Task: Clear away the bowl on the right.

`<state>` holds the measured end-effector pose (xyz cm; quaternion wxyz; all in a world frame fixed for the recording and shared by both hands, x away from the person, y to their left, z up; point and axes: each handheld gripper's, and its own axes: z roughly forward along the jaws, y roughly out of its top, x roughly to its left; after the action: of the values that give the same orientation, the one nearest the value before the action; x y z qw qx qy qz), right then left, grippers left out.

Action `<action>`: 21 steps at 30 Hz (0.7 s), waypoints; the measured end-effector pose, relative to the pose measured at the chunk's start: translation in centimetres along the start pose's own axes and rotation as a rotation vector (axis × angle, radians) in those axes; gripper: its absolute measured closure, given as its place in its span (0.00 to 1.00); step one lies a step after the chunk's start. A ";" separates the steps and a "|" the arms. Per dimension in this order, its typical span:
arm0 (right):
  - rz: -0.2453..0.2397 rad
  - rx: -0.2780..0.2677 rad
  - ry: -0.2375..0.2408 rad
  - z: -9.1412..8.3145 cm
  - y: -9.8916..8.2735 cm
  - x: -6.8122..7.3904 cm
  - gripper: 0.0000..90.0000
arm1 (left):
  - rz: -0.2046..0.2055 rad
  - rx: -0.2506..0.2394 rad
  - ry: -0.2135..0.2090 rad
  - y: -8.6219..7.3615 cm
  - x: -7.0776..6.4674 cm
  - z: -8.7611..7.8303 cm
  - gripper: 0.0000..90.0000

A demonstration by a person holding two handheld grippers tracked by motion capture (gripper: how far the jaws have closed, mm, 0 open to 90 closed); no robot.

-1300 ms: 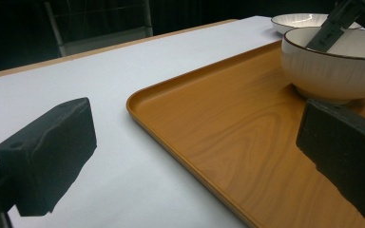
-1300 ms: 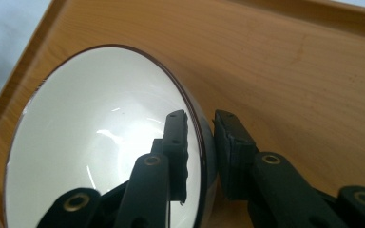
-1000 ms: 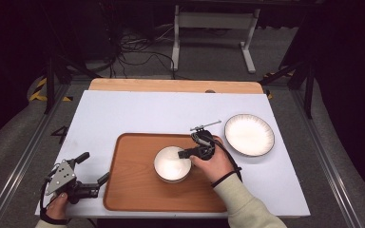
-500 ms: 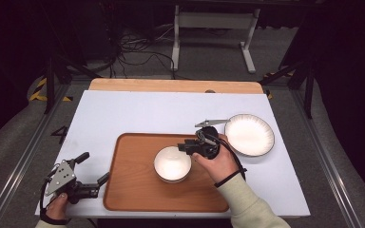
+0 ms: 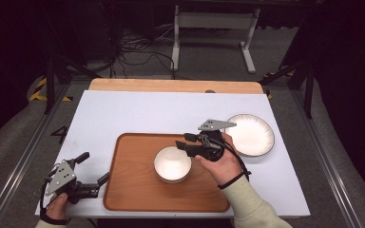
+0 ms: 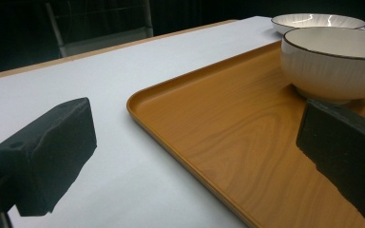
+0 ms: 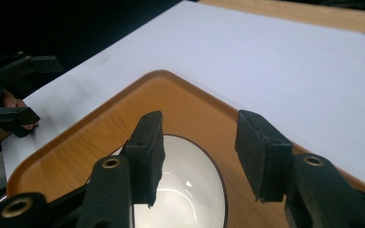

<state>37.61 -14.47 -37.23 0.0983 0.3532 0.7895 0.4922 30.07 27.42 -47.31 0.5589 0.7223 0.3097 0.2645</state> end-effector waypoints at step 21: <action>-0.223 -0.235 0.039 -2.4 -1.3 -0.3 0.36 | -0.004 0.009 -0.005 0.0 0.1 0.0 0.00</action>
<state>36.00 -16.69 -37.17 0.1777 0.2399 0.7625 0.5740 30.16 27.46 -47.28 0.5570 0.7249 0.3107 0.2602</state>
